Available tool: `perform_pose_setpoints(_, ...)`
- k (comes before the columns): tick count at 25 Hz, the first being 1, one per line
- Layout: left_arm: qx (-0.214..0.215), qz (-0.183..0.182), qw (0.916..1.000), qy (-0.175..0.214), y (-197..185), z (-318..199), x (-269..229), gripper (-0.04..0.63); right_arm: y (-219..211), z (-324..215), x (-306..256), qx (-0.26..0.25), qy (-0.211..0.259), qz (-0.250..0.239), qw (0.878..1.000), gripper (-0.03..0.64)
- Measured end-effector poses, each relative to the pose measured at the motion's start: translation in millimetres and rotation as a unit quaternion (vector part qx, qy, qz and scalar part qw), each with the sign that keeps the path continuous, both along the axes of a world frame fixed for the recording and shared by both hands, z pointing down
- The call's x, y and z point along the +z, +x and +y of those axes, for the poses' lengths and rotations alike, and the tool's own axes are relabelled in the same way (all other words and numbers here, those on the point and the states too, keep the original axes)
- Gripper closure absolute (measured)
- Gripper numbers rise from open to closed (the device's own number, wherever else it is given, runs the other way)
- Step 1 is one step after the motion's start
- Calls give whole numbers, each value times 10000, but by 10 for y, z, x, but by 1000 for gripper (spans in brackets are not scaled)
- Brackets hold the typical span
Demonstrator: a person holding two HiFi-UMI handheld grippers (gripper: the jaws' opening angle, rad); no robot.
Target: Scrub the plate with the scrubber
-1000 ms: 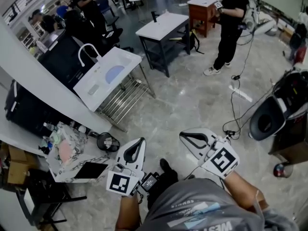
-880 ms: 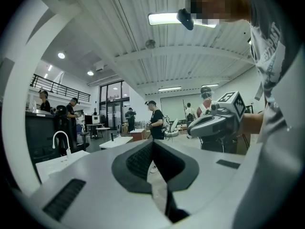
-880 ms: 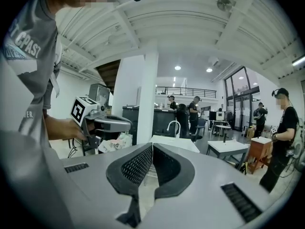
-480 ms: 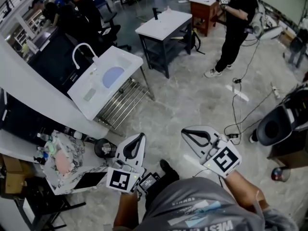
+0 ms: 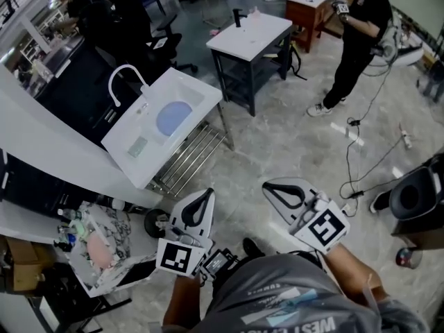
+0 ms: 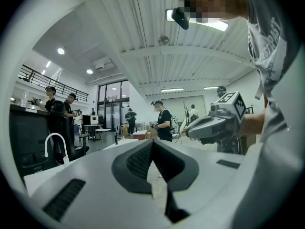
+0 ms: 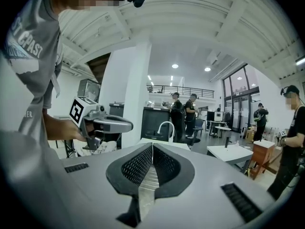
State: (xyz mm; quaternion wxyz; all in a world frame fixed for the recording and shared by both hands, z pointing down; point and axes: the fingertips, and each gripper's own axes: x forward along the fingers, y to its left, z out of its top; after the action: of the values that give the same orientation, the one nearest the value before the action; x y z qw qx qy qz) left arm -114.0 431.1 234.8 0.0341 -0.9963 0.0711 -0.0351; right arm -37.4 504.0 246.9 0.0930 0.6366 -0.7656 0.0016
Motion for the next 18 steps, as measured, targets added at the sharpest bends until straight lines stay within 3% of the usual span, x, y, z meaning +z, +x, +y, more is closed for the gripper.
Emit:
perform_pose_setpoints(10,-151,-115,9998,7,301,-570,-70,594,313,-600,-126,-30,-40,-144,9999,586)
perform_pose_setpoints(18,-699,-138,9974,-44,571,-1090,28,594,718,-1157,-25,-504,-105,-77,9986,586)
